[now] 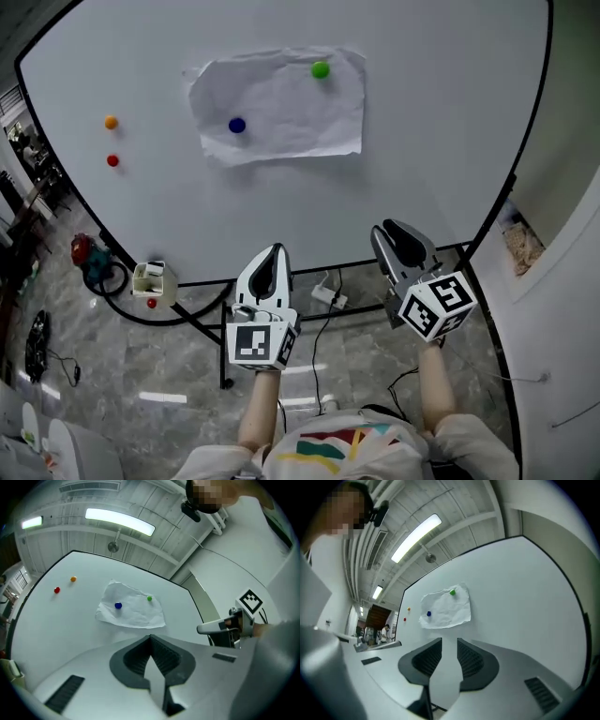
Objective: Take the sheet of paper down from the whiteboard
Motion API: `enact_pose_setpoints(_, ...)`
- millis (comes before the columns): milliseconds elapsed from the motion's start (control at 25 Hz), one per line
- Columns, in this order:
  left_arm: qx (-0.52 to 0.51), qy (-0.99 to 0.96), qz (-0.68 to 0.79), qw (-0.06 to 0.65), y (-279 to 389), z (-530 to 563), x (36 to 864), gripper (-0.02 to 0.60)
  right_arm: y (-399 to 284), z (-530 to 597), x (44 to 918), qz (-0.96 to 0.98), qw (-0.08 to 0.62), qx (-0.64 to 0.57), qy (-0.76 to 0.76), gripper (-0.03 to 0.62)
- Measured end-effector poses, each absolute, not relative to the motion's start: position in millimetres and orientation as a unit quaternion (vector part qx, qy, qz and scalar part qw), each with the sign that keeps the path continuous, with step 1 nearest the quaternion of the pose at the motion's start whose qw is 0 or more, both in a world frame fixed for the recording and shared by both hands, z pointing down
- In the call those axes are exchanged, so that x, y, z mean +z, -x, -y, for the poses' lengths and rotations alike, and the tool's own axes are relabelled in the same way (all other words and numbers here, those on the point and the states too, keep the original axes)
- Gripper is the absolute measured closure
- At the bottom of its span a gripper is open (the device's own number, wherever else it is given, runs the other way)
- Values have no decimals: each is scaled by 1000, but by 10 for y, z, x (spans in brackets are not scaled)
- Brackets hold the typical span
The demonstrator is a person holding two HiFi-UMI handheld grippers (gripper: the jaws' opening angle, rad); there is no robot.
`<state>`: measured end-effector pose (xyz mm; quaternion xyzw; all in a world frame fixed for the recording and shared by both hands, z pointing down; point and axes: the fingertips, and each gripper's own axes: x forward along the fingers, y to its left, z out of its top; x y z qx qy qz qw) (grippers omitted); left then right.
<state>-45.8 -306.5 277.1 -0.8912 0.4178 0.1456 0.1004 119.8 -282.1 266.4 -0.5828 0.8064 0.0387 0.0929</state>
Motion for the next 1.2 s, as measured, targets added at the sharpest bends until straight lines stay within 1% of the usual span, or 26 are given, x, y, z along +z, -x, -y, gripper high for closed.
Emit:
enact_pose_setpoints(40,147,891,-417,99,416,3200,2758,537,-1226,2992,2625,-809,105,25,577,501)
enact_pose_setpoints(120,158,891,-417,88,336,3433,2747,537,-1294,3276,2569,-811,119,9,572,474)
enact_pose_setpoints(280,153,886,-430,83,234,3745,2791,537,-1424,3656,2488,-821,146,-11,552,474)
enact_pose_setpoints(440,158,875,-442,120,164,3968,2542,535,-1473,3943,2204,-848,217,-56,481,474)
enact_pose_setpoints(640,165,865,-442,169,111,4091,2179,534,-1582,4172,2018,-849,259,-104,449,474)
enact_pose_setpoints(800,171,863,-441,178,69,4108,2066,534,-1515,4270,1898,-858,307,-177,373,474)
enact_pose_setpoints(880,176,865,-435,178,55,4122,2049,534,-1427,4307,1857,-864,307,-188,353,474)
enact_pose_setpoints(1000,167,865,-435,186,71,4164,2027,532,-1349,4355,1903,-865,284,-185,369,474)
enact_pose_setpoints(1080,163,870,-427,186,64,4193,1968,479,-1420,4393,2025,-853,256,-184,416,477)
enact_pose_setpoints(1120,162,871,-424,186,61,4209,1929,462,-1481,4410,2090,-845,237,-180,444,527)
enact_pose_setpoints(1200,160,868,-428,195,82,4245,1828,445,-1511,4422,2120,-844,213,-158,466,578)
